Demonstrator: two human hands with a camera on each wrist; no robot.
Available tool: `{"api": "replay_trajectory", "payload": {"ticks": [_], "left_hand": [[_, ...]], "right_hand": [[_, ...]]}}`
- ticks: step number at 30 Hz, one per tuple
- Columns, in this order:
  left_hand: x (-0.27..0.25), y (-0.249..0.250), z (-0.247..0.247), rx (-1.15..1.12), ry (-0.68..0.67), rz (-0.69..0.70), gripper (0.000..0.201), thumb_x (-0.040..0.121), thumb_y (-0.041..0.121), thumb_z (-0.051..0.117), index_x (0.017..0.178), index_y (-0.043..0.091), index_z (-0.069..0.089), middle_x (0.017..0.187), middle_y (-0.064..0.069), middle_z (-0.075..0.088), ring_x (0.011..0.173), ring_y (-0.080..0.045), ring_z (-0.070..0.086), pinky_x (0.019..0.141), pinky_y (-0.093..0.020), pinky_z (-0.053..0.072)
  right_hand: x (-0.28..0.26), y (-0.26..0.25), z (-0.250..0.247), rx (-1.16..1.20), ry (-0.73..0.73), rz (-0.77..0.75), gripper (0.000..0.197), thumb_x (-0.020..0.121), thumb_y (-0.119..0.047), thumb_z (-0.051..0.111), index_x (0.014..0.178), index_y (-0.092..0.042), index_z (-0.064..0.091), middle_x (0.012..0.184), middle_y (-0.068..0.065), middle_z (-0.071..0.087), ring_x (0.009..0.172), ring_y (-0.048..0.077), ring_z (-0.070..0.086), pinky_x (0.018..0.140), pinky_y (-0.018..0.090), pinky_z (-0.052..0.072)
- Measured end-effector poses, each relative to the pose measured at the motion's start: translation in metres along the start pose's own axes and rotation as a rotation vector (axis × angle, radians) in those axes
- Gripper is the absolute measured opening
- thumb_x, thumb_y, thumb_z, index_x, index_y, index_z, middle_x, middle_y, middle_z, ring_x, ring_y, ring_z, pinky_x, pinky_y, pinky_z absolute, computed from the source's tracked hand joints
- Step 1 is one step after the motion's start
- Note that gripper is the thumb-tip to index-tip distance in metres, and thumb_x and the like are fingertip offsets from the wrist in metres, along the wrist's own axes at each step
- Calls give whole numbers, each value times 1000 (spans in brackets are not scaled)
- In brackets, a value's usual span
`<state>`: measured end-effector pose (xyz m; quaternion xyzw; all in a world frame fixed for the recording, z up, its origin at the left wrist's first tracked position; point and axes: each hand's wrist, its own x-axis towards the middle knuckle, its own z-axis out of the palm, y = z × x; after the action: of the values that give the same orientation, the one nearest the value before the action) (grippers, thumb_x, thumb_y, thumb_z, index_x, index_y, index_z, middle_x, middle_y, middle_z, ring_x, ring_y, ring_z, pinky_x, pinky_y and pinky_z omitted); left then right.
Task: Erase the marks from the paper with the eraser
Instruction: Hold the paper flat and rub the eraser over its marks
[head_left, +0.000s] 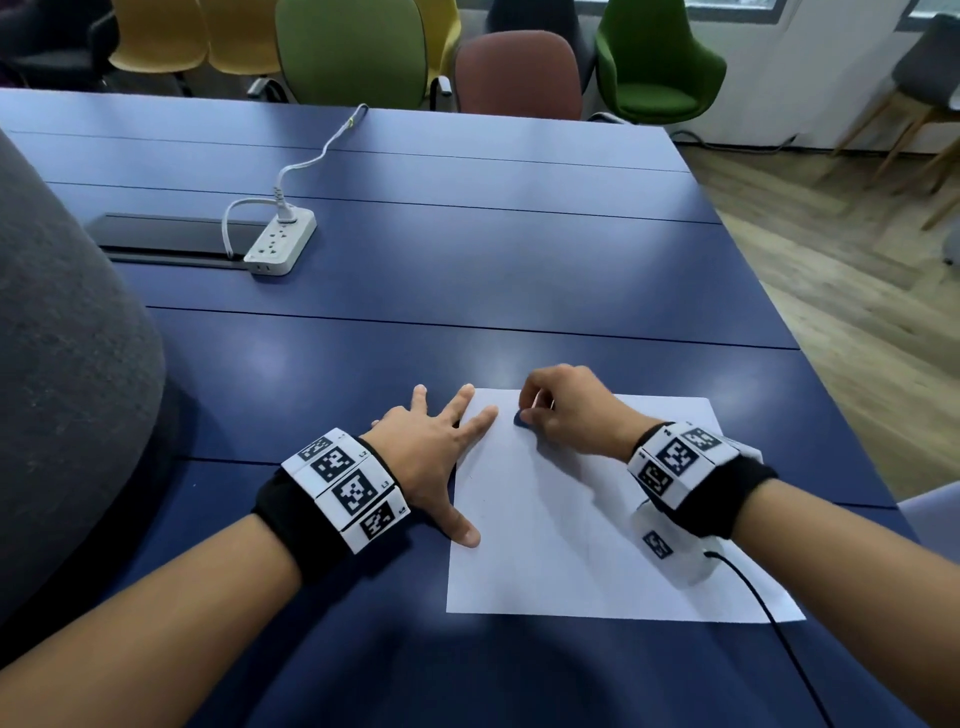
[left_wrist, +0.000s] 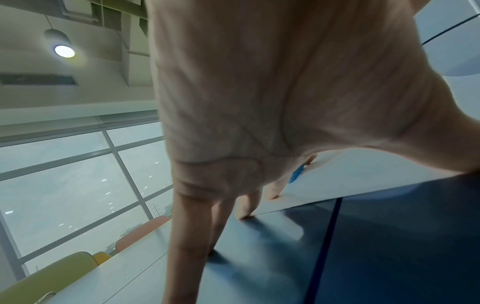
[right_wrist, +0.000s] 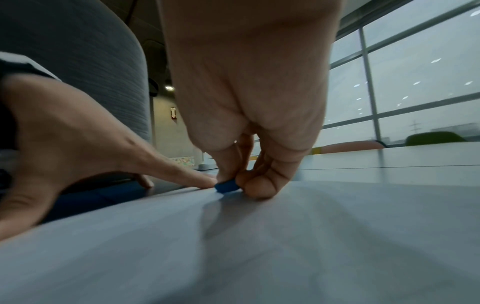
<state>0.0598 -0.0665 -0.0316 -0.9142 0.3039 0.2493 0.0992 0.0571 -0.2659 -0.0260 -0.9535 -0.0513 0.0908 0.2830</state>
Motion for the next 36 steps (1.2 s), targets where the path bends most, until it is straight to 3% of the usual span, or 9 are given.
{"api": "replay_trajectory", "payload": {"ticks": [2,6,12,17,22,24,28,33,36], "left_hand": [[1,-1,1,-8,-2,1,141,47,84,70,150,39,-16,160,10,-20,145,-47,0,102,-58,39],[3,-2,3,-10,-11,11,143,46,86,68,148,40,-20,159,9,-24,144,-49,-2,101,-61,39],[3,0,2,-31,-21,6,142,47,83,71,148,40,-20,159,10,-25,144,-48,-4,102,-63,36],[3,2,1,-17,-31,2,138,49,81,72,144,47,-22,159,6,-26,143,-52,-6,99,-62,41],[4,4,-1,-1,-47,-5,137,50,79,73,142,51,-24,159,4,-26,142,-55,-4,98,-60,43],[4,5,-2,15,-44,-4,137,51,79,73,144,49,-23,159,2,-25,141,-56,-3,98,-58,44],[3,8,-4,35,-45,-1,137,53,77,74,146,45,-22,160,-2,-24,140,-58,-1,100,-55,44],[1,10,-7,53,-47,-1,136,56,77,73,147,43,-21,160,-4,-22,140,-58,0,104,-53,41],[1,10,-8,58,-50,0,136,56,77,73,148,42,-21,160,-4,-23,140,-58,0,104,-52,41]], "right_hand": [[-2,1,1,55,36,18,6,84,-17,68,85,-12,67,69,-4,59,62,12,53,62,22,39],[-17,-9,10,15,-172,-117,2,81,-17,70,83,-15,69,62,-6,59,50,4,48,50,12,38],[0,5,2,55,34,25,4,84,-16,68,84,-13,64,70,-4,60,62,12,55,60,22,41],[-18,0,8,17,-135,-94,3,83,-18,69,82,-16,67,59,-10,58,50,3,51,50,10,36],[-4,6,0,19,-3,9,8,84,-20,68,87,-12,65,77,-1,62,69,16,57,63,24,43],[-8,4,3,40,0,-6,7,84,-18,68,85,-12,65,73,-2,62,64,13,56,61,23,43],[-24,-5,6,-12,-199,-118,5,81,-19,70,81,-15,67,62,-7,60,51,3,51,51,12,38],[-10,7,-3,15,-13,8,6,83,-18,69,85,-12,67,73,-2,62,65,13,57,62,21,41],[-26,2,5,32,-83,-54,5,81,-18,70,81,-14,67,67,0,64,58,10,55,56,20,41]]}}
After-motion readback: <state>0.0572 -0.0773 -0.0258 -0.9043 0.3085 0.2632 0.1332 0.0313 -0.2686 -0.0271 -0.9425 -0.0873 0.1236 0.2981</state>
